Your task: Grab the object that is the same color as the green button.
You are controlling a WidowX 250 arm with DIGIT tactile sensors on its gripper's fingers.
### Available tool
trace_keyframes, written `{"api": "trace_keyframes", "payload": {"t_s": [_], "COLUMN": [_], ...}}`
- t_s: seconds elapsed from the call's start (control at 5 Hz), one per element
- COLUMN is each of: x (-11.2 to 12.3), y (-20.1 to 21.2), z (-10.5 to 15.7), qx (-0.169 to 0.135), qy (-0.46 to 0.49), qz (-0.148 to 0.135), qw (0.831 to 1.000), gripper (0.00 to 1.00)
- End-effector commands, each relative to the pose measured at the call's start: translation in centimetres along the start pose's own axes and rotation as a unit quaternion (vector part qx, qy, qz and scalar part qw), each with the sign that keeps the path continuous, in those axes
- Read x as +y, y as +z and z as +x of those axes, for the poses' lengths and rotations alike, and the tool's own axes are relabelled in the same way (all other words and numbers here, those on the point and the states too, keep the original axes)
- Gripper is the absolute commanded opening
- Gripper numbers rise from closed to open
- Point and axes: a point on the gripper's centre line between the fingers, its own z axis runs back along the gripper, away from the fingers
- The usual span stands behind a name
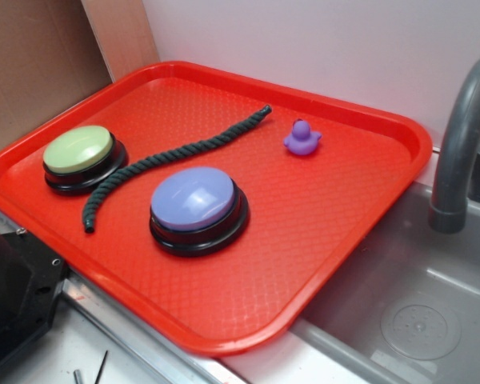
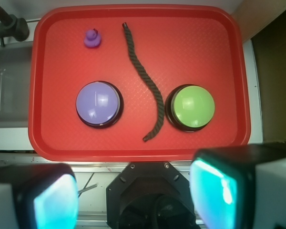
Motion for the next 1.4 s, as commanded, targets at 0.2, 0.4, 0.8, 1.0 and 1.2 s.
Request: {"api": "trace_keyframes", "payload": {"t_s": [0.2,0.4,0.8,1.0,1.2], "x": [0.3,0.6,2.3,3.0,2.9], "y": [-2.2,-3.9,-10.1,-13.9,-17.0], "z": [1.8,3.2,7.8,9.5,10.5], "qx": [-0.017,-0.031,-0.039,-0.026,-0.021], "qy": [-0.031,-0.059,-0.075,-0.081,-0.078], "qz": [0.007,0.004,0.02,0.035,0.064], "qw": [0.999,0.998,0.996,0.996,0.995], "gripper": [1.0,1.0,1.0,1.0,1.0]}}
